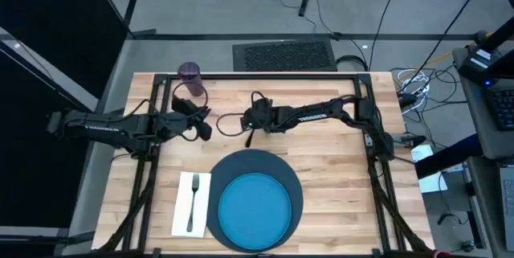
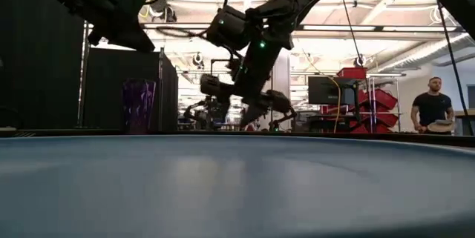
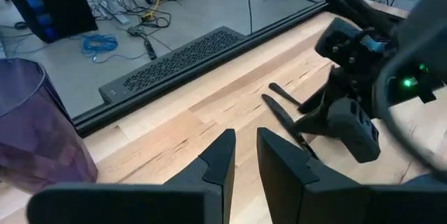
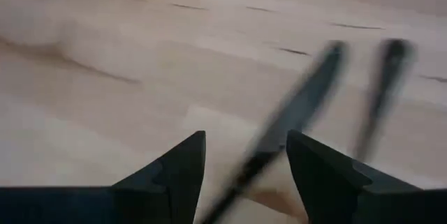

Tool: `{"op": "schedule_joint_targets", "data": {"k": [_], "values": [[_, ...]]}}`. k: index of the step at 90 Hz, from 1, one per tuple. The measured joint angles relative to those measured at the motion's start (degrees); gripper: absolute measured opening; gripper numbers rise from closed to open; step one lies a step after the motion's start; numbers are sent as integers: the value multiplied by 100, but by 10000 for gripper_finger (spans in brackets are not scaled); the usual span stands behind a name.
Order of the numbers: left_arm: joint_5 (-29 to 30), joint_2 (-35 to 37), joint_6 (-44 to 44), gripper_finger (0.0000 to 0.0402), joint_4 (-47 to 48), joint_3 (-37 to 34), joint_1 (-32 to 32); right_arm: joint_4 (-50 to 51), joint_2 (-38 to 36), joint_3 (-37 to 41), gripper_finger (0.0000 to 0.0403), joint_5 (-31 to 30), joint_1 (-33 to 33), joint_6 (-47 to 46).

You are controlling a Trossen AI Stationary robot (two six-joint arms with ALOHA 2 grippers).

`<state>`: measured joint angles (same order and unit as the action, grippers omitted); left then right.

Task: Set table place
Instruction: Move the silver knife to the middle right of the table

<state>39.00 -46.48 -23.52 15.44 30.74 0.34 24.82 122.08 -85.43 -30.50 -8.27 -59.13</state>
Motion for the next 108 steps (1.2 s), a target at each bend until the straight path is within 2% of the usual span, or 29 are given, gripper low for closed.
{"op": "schedule_joint_targets", "data": {"k": [11, 33, 56, 74, 108], "values": [[0, 0, 2, 47, -1, 0, 0, -12, 0, 2, 187, -220, 57, -69], [0, 0, 13, 47, -138, 0, 0, -205, 0, 2, 187, -223, 157, -42], [-1, 0, 35, 47, -152, 1, 0, -680, 455, 1, 187, -68, 389, -131], [-22, 0, 35, 47, -148, 2, 0, -619, 529, -9, 187, -115, 396, -119], [-24, 1, 43, 47, -143, 2, 0, -497, 533, -12, 187, -103, 393, 605]]}}
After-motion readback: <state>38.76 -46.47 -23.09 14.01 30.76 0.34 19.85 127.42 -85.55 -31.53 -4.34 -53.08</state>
